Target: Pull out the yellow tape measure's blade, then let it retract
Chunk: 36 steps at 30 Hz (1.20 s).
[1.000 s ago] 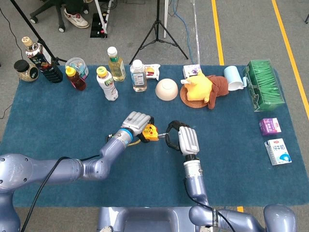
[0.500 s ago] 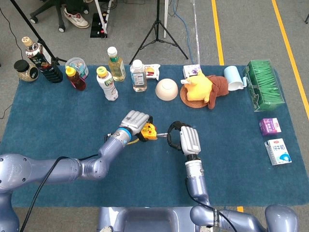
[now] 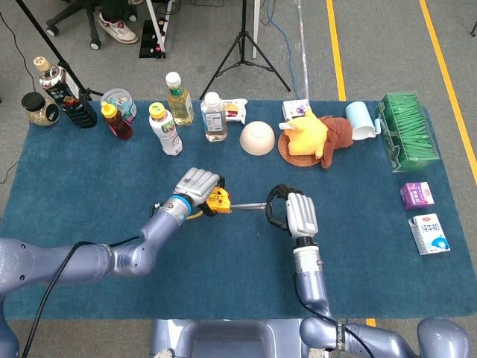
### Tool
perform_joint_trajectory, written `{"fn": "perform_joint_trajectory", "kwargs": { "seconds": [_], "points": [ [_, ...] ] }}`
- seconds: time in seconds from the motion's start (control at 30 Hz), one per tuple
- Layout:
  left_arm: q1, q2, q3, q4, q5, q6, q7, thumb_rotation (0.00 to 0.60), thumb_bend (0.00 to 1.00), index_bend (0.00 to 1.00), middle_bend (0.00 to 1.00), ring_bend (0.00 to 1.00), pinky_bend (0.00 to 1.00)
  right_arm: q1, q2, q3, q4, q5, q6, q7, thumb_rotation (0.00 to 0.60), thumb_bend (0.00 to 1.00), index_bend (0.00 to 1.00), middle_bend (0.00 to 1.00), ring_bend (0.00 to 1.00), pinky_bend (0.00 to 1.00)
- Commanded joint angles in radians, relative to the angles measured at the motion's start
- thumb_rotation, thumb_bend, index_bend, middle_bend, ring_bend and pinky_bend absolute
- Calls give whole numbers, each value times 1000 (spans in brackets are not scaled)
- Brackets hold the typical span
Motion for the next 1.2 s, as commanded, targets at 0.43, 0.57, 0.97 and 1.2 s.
{"fn": "perform_joint_trajectory", "kwargs": {
  "seconds": [0.43, 0.57, 0.97, 1.2],
  "points": [
    [58, 73, 50, -57, 78, 25, 3, 588, 324, 615, 479, 415, 494, -35, 54, 0, -7, -13, 11, 50, 547, 612, 573, 399, 412, 345],
    [71, 93, 58, -70, 92, 23, 0, 586, 323, 616, 479, 415, 494, -43, 70, 2, -11, -15, 12, 59, 548, 612, 573, 399, 413, 346],
    [112, 155, 103, -104, 122, 17, 6, 586, 325, 615, 479, 415, 494, -74, 131, 10, -16, -8, 14, 100, 548, 615, 573, 399, 415, 350],
    [125, 184, 124, -117, 126, -3, 7, 584, 324, 615, 479, 415, 491, -84, 154, 17, -13, -2, 12, 120, 547, 618, 573, 399, 415, 351]
  ]
}}
